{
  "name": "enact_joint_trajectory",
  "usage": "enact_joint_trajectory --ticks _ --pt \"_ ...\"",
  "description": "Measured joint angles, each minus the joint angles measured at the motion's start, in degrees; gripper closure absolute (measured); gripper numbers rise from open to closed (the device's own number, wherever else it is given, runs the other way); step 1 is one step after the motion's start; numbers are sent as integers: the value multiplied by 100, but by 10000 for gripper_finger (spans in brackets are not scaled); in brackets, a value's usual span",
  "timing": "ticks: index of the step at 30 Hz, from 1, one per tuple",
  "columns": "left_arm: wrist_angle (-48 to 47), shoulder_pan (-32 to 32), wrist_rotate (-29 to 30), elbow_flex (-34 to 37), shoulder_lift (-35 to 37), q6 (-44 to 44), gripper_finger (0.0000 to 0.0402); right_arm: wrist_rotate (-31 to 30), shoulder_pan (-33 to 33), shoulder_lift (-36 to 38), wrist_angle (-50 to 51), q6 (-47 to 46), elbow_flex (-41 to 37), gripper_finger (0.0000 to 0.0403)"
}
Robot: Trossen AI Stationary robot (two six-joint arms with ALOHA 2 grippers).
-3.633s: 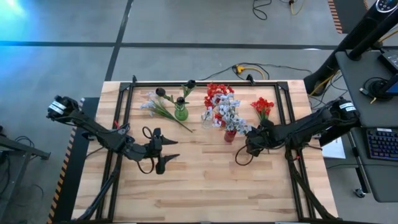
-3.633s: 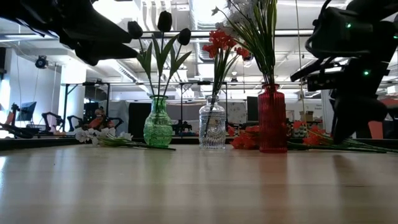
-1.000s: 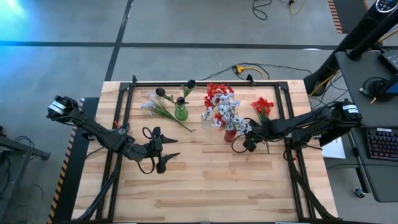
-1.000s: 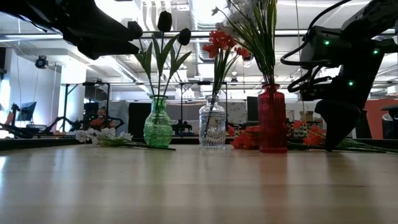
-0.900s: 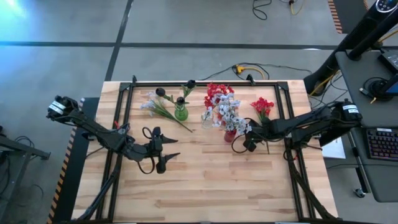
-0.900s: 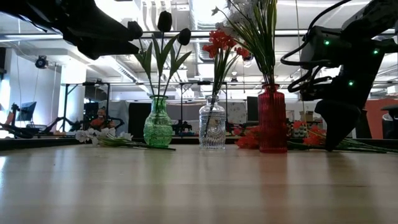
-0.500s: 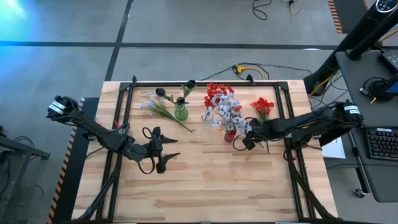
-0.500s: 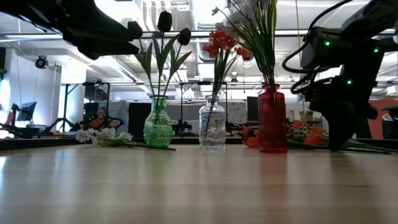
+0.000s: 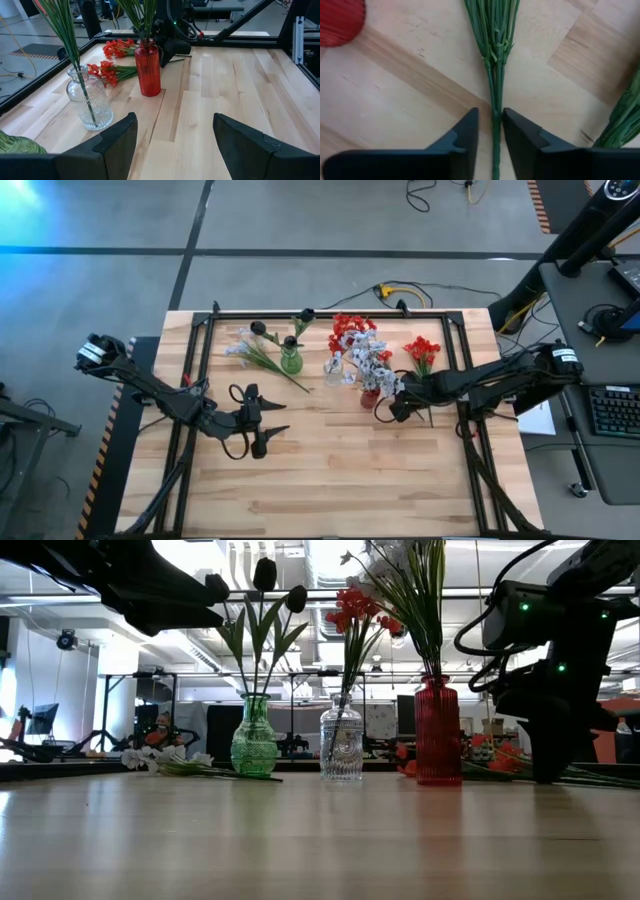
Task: Sort flowers into vase by color
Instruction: Put the left orange flowers into the vase
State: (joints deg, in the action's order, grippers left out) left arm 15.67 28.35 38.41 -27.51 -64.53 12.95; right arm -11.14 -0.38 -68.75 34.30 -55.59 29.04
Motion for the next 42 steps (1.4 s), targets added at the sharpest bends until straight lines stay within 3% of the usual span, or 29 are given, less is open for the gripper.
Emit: enact_joint_trajectory --ticks 5,10,27,42 --pt "1 1 0 0 0 0 159 -22 0 -8 -39 -20 -10 252" --pt "2 -1 0 0 0 0 159 -71 2 -117 -94 -6 -14 238" --pt "3 -1 0 0 0 0 159 -289 2 -339 -220 -146 -15 386" --pt "-10 -1 -2 0 0 0 159 -557 34 336 697 -157 560 390"
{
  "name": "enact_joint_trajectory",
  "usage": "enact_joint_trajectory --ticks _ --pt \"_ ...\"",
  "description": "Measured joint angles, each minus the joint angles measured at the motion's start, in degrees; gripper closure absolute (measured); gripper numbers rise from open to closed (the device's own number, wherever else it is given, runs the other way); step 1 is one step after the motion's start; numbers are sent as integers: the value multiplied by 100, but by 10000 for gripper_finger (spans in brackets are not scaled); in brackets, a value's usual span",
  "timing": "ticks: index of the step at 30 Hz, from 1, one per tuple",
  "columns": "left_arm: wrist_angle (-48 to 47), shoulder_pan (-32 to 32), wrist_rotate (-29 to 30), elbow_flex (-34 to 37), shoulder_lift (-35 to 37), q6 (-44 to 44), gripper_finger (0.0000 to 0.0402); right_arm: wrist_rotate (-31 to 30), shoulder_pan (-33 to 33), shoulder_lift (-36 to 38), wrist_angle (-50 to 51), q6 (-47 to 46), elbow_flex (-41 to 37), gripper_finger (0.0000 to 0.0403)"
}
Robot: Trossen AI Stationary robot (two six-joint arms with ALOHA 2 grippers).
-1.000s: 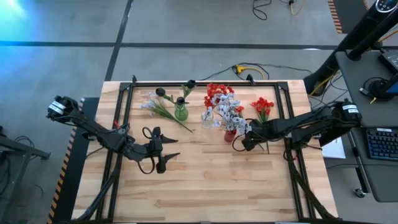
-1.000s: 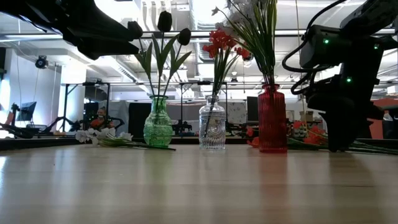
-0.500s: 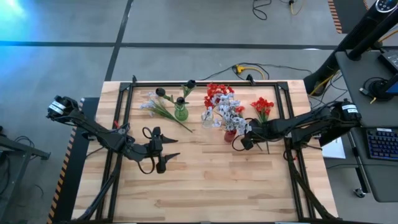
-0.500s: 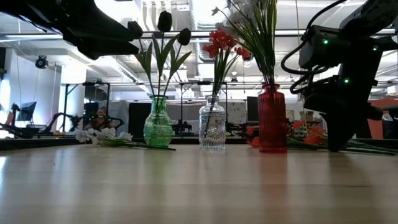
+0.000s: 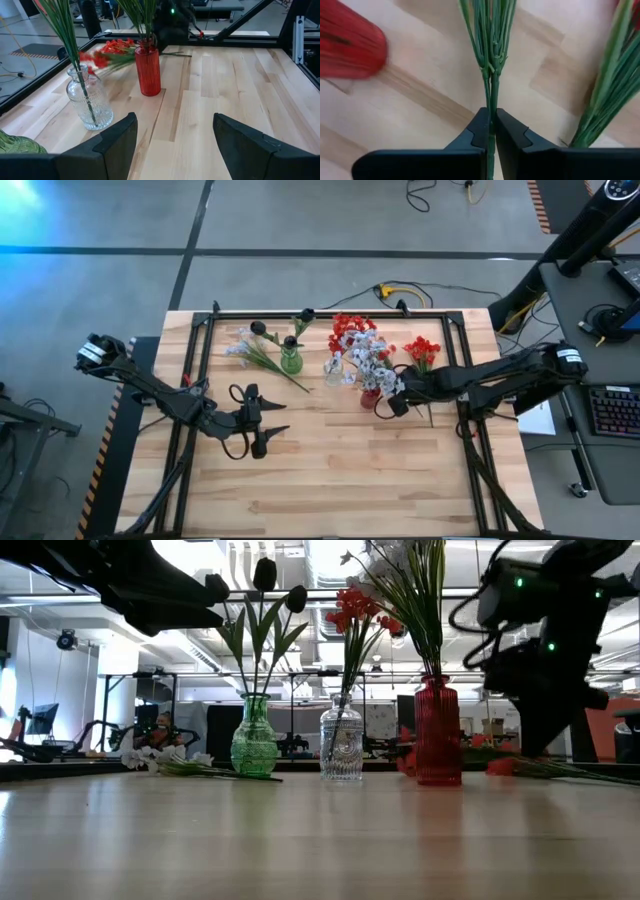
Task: Sort flowers into vase by color
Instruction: Put the left orange flowers into the vase
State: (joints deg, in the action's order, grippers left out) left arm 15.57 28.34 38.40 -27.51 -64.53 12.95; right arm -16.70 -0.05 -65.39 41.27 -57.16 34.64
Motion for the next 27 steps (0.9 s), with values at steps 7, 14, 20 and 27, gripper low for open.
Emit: enact_joint_trajectory --ticks 7,14,20,27 --pt "-2 1 0 0 0 2 159 -394 63 873 345 -192 100 390" --pt "-2 0 0 0 0 22 159 -1293 404 1650 541 -559 95 390" --pt "-2 1 0 0 0 65 159 -2375 894 1894 525 -863 95 390" --pt "-2 0 -1 0 0 107 159 -3750 1279 2145 440 -906 164 390"
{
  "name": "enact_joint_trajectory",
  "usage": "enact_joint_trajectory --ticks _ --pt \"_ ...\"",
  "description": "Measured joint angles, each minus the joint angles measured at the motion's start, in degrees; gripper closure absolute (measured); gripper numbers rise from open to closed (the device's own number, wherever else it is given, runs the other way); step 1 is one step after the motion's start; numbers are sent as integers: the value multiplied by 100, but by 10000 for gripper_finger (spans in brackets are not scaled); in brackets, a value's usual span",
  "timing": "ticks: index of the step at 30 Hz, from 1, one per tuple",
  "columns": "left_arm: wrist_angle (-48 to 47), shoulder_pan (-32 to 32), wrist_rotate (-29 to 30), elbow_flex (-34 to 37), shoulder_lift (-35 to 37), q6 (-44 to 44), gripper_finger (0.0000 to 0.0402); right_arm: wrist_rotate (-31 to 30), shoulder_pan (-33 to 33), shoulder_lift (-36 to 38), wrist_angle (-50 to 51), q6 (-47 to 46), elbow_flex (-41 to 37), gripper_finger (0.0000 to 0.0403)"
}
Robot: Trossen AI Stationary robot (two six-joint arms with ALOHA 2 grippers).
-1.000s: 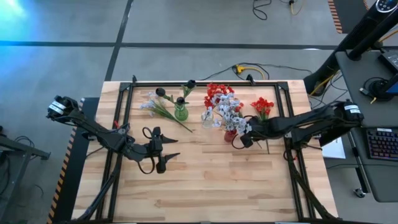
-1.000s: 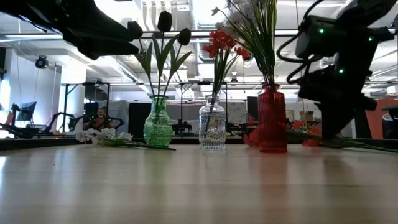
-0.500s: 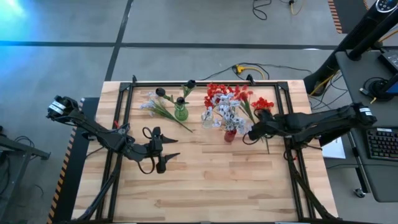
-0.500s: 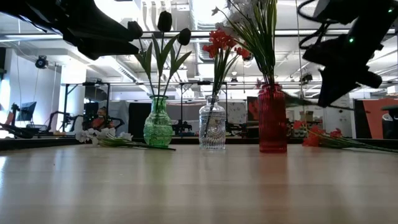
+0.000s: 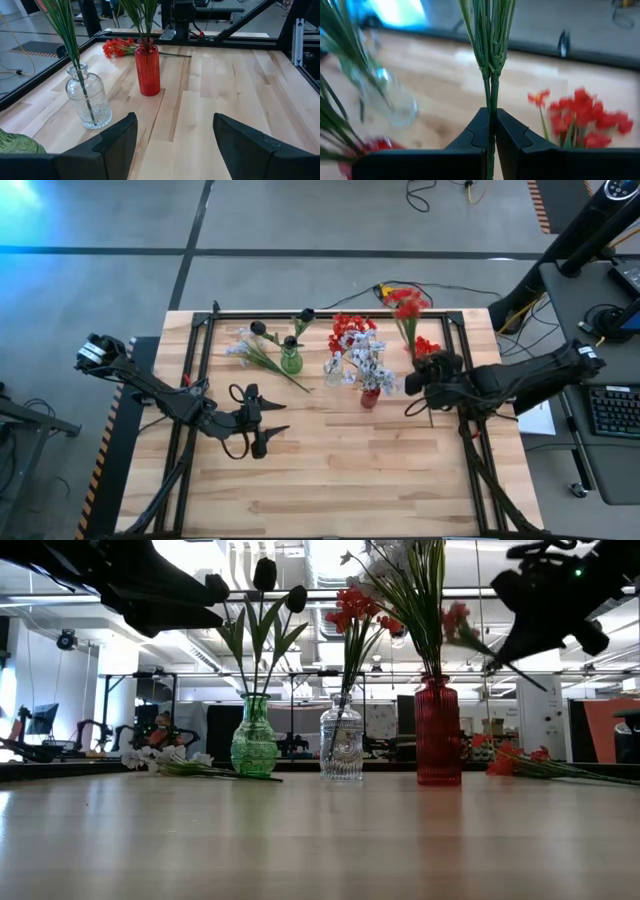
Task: Sort flowers into vase by color
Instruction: Put the left orange flowers into the vase
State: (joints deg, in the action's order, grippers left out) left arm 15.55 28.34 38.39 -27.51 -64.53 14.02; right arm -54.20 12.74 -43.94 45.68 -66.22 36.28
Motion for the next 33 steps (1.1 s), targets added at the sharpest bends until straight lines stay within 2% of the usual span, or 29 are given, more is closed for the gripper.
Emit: enact_joint_trajectory --ticks 6,11,15,18,24,33 --pt "2 -1 0 0 0 0 159 -510 149 -12 -477 794 251 390" --pt "0 -1 0 0 0 1 159 -1039 370 -166 -858 1812 783 390" --pt "0 0 -9 0 -10 61 159 -1154 467 -354 -1000 2521 1277 390" --pt "2 1 -235 0 -132 279 159 -1181 524 -557 -1032 2960 1671 390" --pt "0 10 -461 0 -700 871 159 -1227 618 -1043 -1043 3780 2560 390" --pt "135 14 -620 -58 -1316 1048 159 -1238 615 -1801 -1041 4807 3823 390"
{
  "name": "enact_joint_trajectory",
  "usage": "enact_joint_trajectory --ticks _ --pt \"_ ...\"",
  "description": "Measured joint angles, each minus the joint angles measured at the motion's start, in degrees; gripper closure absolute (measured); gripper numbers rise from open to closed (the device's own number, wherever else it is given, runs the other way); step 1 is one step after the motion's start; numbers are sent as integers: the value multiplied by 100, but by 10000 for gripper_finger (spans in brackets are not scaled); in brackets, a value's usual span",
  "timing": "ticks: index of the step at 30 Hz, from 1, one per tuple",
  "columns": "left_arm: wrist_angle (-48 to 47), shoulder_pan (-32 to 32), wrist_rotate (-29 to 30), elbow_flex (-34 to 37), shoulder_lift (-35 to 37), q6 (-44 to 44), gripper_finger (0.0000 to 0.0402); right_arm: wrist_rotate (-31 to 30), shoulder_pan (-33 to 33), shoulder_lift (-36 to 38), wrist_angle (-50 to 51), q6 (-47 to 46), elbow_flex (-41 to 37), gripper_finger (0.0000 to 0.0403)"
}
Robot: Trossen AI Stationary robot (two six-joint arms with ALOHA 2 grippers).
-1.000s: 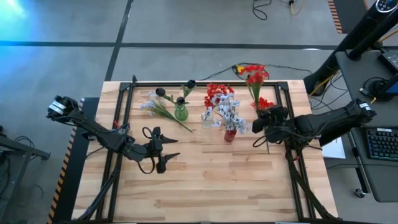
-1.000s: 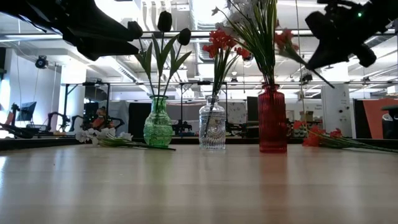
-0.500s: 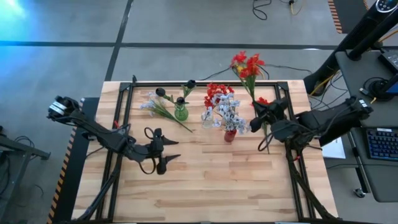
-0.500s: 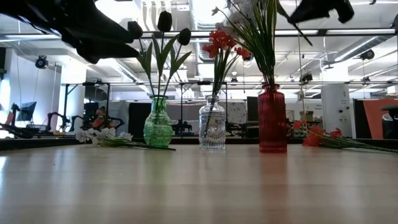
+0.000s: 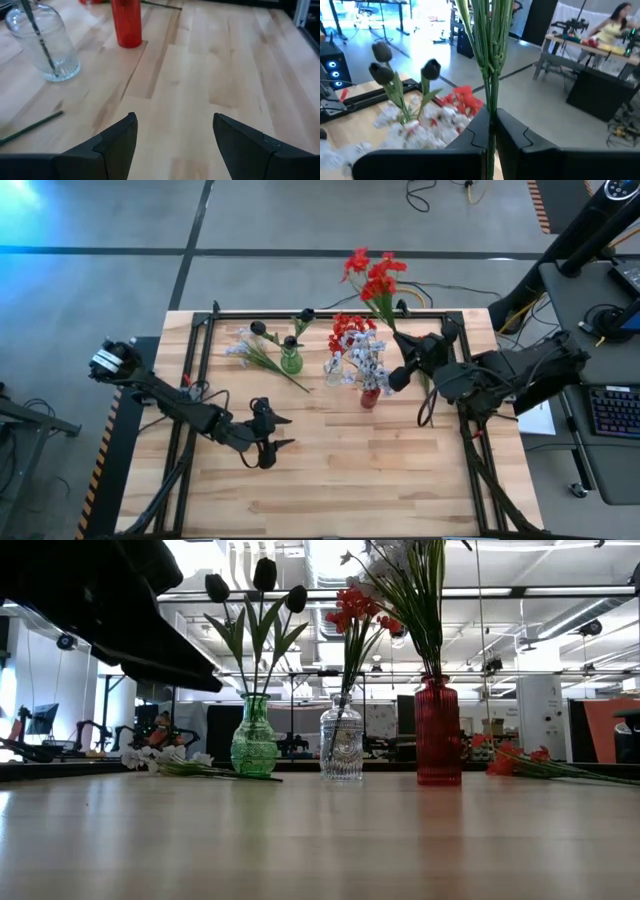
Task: Sort flowers into vase by color
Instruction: Put the left orange flowers into the vase
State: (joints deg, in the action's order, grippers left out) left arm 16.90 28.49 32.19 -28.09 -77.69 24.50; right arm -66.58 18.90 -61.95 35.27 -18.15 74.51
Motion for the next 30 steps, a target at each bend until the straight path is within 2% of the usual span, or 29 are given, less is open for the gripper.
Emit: enact_joint_trajectory --ticks 4,9,13,15,17,19,21,27,30 --pt "-6 25 -24 -29 -50 -8 159 13 0 -222 -7 329 436 390" --pt "-24 23 -20 -31 12 -178 159 355 0 -447 -178 709 778 390" --pt "3 14 35 -93 59 -426 159 838 102 -562 -1015 1279 805 390" --pt "130 11 239 -181 50 -687 159 1188 175 -612 -1555 1594 803 390" --pt "617 -22 745 -273 -43 -1143 159 1405 246 -657 -2012 1854 803 390" --pt "1167 -121 1458 -373 -206 -1717 159 1431 299 -711 -2290 2040 801 390" --pt "1277 -238 1817 -495 -350 -2117 159 1431 299 -718 -2432 2183 799 390" --pt "1171 -298 1685 -683 -610 -2209 159 1468 333 -700 -2483 2233 926 390" --pt "1102 -220 1682 -674 -515 -2247 159 1907 389 -665 -2524 2224 976 390"
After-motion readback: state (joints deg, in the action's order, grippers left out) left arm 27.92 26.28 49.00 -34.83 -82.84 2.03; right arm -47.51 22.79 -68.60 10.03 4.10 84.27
